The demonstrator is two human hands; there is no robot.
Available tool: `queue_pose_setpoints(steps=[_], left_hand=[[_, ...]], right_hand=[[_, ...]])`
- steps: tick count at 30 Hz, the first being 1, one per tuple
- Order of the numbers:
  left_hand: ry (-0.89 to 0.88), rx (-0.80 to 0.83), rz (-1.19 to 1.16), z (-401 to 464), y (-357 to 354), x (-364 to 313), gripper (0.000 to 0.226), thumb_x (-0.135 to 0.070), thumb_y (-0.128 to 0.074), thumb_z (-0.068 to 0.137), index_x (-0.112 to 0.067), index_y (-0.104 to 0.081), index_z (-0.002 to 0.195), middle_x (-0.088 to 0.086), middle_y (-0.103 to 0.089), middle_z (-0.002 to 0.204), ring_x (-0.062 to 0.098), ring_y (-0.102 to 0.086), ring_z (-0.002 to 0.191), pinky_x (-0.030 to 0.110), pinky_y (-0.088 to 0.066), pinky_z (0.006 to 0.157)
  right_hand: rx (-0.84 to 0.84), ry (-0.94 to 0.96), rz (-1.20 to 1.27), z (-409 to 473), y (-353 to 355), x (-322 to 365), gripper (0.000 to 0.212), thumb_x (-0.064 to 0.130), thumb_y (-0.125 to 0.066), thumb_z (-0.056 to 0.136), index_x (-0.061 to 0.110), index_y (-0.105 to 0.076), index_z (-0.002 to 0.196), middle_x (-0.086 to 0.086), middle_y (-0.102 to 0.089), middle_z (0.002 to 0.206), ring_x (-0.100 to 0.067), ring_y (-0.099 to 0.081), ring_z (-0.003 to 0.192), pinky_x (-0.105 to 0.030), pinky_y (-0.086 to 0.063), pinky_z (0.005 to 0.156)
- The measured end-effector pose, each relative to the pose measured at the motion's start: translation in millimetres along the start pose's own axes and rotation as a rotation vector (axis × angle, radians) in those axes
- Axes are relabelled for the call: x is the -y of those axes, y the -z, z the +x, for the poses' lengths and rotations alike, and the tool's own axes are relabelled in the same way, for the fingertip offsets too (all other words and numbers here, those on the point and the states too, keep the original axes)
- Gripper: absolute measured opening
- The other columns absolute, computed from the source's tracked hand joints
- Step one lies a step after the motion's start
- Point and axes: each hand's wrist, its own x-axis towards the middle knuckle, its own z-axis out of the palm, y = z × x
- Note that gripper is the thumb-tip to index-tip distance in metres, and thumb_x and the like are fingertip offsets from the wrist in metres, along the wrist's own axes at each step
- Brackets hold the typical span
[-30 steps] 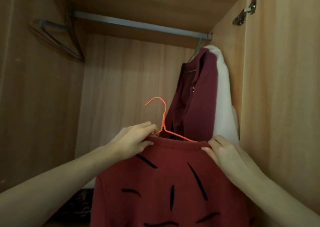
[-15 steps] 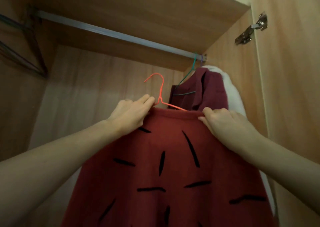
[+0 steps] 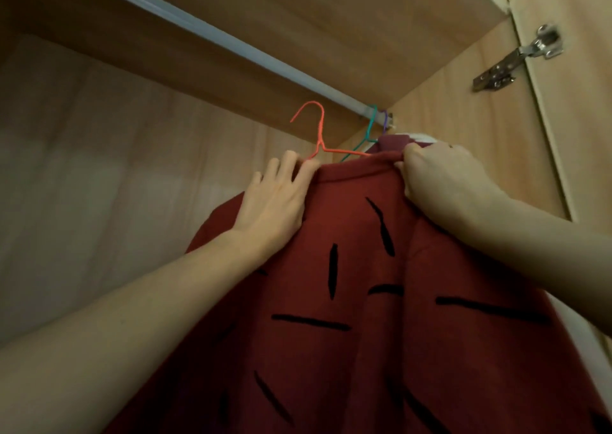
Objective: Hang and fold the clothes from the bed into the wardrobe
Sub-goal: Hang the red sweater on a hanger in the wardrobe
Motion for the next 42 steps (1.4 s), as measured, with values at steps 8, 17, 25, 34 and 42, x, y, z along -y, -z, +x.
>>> queue_pose_setpoints(steps=[8,17,25,34,42], left_hand=[[-0.098,0.164,-0.079,-6.8,-40.3,-6.9,0.060,-0.046,-0.037,0.094,-0.021,-0.029,0.148,0.000,-0.032,0.150,0.022,-0.045,0.123,0.039,-0.041,0.093],[-0.111,0.393,-0.134,-33.9,-65.1,-9.8,0.061,-0.052,-0.028,0.097,-0.034,-0.012,0.153,-0.003,-0.009,0.162,0.020,-0.033,0.137,0.040,-0.034,0.105],[-0.048,0.509,-0.226,-79.4,-73.5,-11.8,0.065,-0.058,-0.012,0.090,-0.039,-0.004,0.152,-0.011,-0.004,0.162,0.013,-0.030,0.138,0.035,-0.035,0.105],[0.046,0.525,-0.383,-92.2,-64.4,-47.0,0.057,-0.055,-0.026,0.098,-0.035,-0.016,0.151,-0.015,-0.002,0.161,0.015,-0.038,0.133,0.037,-0.042,0.100],[0.468,0.996,-0.821,-154.9,-34.8,-65.3,0.061,-0.072,-0.021,0.090,-0.053,-0.015,0.148,-0.023,0.008,0.160,0.015,-0.013,0.149,0.045,-0.014,0.120]], right_hand=[[0.073,-0.259,0.024,54.3,-21.7,-32.9,0.024,0.019,-0.056,0.095,-0.002,-0.058,0.106,-0.026,-0.057,0.106,-0.047,-0.057,0.100,-0.038,-0.038,0.070],[0.056,-0.422,0.029,121.7,-41.0,-33.7,0.028,0.011,-0.049,0.096,-0.002,-0.059,0.119,-0.024,-0.056,0.121,-0.043,-0.055,0.113,-0.040,-0.046,0.082],[0.050,-0.318,-0.051,113.3,-62.2,-17.7,0.027,0.010,-0.044,0.097,0.001,-0.060,0.117,-0.021,-0.059,0.119,-0.041,-0.058,0.111,-0.040,-0.046,0.085],[-0.007,-0.199,-0.231,69.8,-60.3,2.8,0.034,0.013,-0.038,0.095,0.003,-0.054,0.124,-0.019,-0.053,0.123,-0.035,-0.048,0.115,-0.042,-0.036,0.091],[0.394,0.045,-0.165,-41.3,-52.4,67.1,0.054,0.048,-0.037,0.094,0.020,-0.046,0.139,-0.019,-0.014,0.159,-0.043,-0.002,0.146,-0.070,0.005,0.109]])
